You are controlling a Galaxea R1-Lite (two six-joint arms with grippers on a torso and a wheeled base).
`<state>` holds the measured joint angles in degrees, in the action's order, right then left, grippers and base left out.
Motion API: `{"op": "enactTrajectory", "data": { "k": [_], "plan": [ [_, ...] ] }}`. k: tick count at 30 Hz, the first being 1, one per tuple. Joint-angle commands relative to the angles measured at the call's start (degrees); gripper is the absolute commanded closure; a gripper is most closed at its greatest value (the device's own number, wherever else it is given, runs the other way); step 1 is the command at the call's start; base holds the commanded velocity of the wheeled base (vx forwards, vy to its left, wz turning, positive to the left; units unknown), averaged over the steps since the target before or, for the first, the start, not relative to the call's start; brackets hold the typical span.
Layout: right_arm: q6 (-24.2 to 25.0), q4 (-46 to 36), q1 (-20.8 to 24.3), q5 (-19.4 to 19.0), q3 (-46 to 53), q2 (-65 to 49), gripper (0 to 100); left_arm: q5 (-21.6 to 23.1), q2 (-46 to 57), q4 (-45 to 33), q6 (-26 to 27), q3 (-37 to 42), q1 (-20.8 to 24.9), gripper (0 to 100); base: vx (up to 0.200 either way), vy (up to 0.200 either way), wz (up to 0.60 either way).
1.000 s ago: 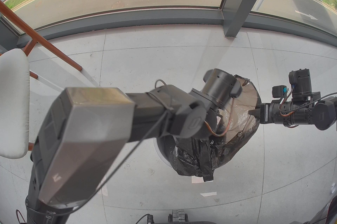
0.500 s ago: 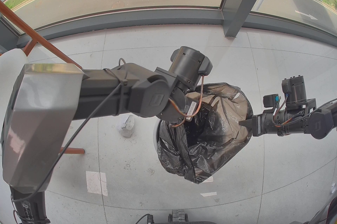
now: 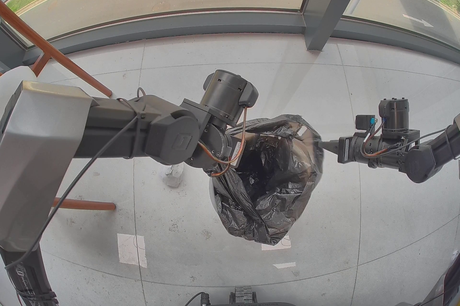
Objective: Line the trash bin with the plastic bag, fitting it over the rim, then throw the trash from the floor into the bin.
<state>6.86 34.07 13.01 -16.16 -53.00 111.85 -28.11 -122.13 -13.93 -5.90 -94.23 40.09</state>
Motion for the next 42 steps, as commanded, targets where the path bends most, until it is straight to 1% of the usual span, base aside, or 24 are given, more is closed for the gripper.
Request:
{"op": "enactTrajectory", "data": {
  "k": [1,2,5,6,8,12,13,19,24,25,27,28,29,30,32,34,37,42],
  "plan": [
    [0.2,-0.1,-2.2,-2.9,-1.4,0.4,0,0.0,0.5,0.5,-0.1,0.2,-0.2,100,0.000,0.000,0.00],
    [0.3,-2.0,-2.5,-5.1,0.3,-2.7,0,-0.1,0.5,1.1,-0.2,0.2,-0.3,100,0.000,0.000,0.00],
    [0.2,-6.1,-3.2,-8.0,4.4,-8.5,0,0.0,0.4,2.3,0.0,0.3,-1.5,100,0.000,0.000,0.00],
    [0.2,-6.1,-3.2,-8.0,4.4,-8.5,0,0.0,0.4,2.3,0.0,0.3,-1.5,100,0.000,0.000,0.00],
    [0.1,-7.4,-3.3,-8.9,8.8,-12.1,0,-0.1,0.1,2.5,0.0,0.4,-1.7,100,0.000,0.000,0.00],
    [0.1,-6.9,-3.3,-8.8,11.8,-13.9,0,-0.1,0.1,1.8,0.2,0.5,-2.1,100,0.000,0.000,0.00],
    [0.1,-6.9,-3.3,-8.8,11.9,-13.9,0,-0.2,0.1,1.7,0.2,0.5,-2.1,0,0.000,0.000,0.00],
    [0.3,-6.9,-3.3,-8.7,15.4,-17.1,0,-0.2,0.7,2.2,0.5,2.2,-3.7,0,0.000,0.000,0.00],
    [0.3,-6.9,-3.3,-8.8,17.4,-18.4,0,1.6,2.0,1.8,-0.9,4.7,1.5,0,0.000,0.000,0.00],
    [0.3,-6.9,-3.3,-8.8,17.4,-18.4,0,1.6,2.0,1.8,-0.9,4.7,1.5,0,0.000,0.000,0.00],
    [0.3,-6.9,-3.3,-8.8,17.9,-18.5,0,1.8,1.6,2.1,-2.9,5.6,4.7,0,0.000,0.000,0.00],
    [0.3,-6.8,-3.3,-8.8,17.9,-18.5,0,1.9,1.5,2.1,-4.0,5.8,5.8,0,0.000,0.000,0.00],
    [0.3,-6.8,-3.3,-8.8,17.9,-18.5,0,1.9,1.5,2.1,-4.0,5.8,5.8,0,0.000,0.000,0.00],
    [0.3,-6.9,-3.3,-8.8,18.0,-18.6,0,2.0,0.6,1.9,-7.2,5.8,8.1,0,0.000,0.000,0.00],
    [0.3,-6.9,-3.3,-8.8,18.1,-18.6,0,2.0,-1.4,1.8,-9.9,5.3,10.1,0,0.000,0.000,0.00],
    [0.3,-6.9,-3.3,-8.8,18.1,-18.6,0,1.9,-3.9,1.6,-10.9,4.8,10.7,0,0.000,0.000,0.00],
    [0.2,-6.8,-3.3,-8.9,18.3,-18.6,0,1.5,-6.1,1.6,-11.0,4.3,10.7,0,0.000,0.000,0.00],
    [0.2,-6.7,-3.2,-8.9,18.5,-18.6,0,1.2,-9.8,0.7,-13.0,0.3,10.4,0,0.000,0.000,0.00]
  ]
}}
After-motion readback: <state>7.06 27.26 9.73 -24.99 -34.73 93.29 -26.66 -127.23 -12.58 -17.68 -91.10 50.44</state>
